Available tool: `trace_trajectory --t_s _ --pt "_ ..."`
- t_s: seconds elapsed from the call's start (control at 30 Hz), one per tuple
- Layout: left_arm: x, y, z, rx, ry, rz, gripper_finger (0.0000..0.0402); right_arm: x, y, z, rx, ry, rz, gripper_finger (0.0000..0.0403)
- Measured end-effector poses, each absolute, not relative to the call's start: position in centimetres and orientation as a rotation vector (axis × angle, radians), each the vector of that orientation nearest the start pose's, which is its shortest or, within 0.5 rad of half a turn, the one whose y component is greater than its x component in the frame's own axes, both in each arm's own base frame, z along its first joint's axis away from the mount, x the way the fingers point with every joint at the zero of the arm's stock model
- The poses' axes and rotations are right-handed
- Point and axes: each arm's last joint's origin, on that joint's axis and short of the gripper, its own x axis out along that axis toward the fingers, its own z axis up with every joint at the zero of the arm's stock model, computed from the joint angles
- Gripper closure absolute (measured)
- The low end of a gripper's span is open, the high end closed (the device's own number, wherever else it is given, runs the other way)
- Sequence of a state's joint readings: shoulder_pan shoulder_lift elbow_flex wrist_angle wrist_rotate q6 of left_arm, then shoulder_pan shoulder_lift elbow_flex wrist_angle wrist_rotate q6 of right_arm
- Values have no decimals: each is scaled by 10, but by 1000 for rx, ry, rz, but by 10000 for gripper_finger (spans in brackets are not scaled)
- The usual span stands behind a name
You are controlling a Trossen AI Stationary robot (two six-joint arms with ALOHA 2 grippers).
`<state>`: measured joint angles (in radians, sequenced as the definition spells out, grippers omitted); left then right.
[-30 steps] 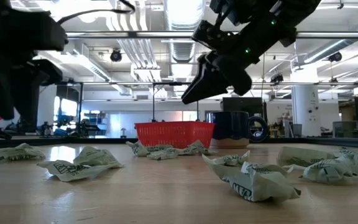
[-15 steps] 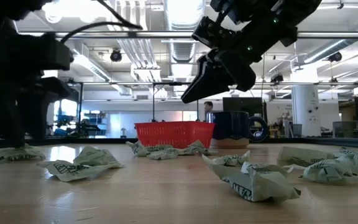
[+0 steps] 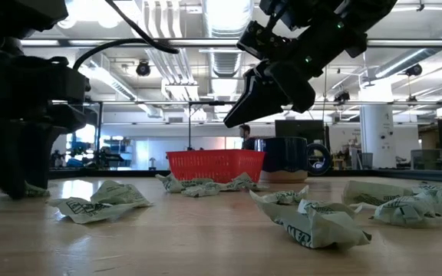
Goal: Pick and place items into bin
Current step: Put the stevia packet into the bin
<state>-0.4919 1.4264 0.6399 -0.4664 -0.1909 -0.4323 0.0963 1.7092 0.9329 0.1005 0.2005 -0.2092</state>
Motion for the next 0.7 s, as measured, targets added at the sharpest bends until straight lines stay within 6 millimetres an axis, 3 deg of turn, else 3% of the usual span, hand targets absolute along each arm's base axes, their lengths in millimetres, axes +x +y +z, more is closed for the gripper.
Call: trace_trajectory --t_s 0.2,0.47,0.7 --pt "202 -101 143 75 1205 -3 391 347 28 176 -301 678 -30 321" --pt "210 -106 154 73 1155 -24 392 345 28 173 -278 710 -36 328" --pt "235 -118 186 206 844 -201 392 344 28 172 -237 722 -50 330"
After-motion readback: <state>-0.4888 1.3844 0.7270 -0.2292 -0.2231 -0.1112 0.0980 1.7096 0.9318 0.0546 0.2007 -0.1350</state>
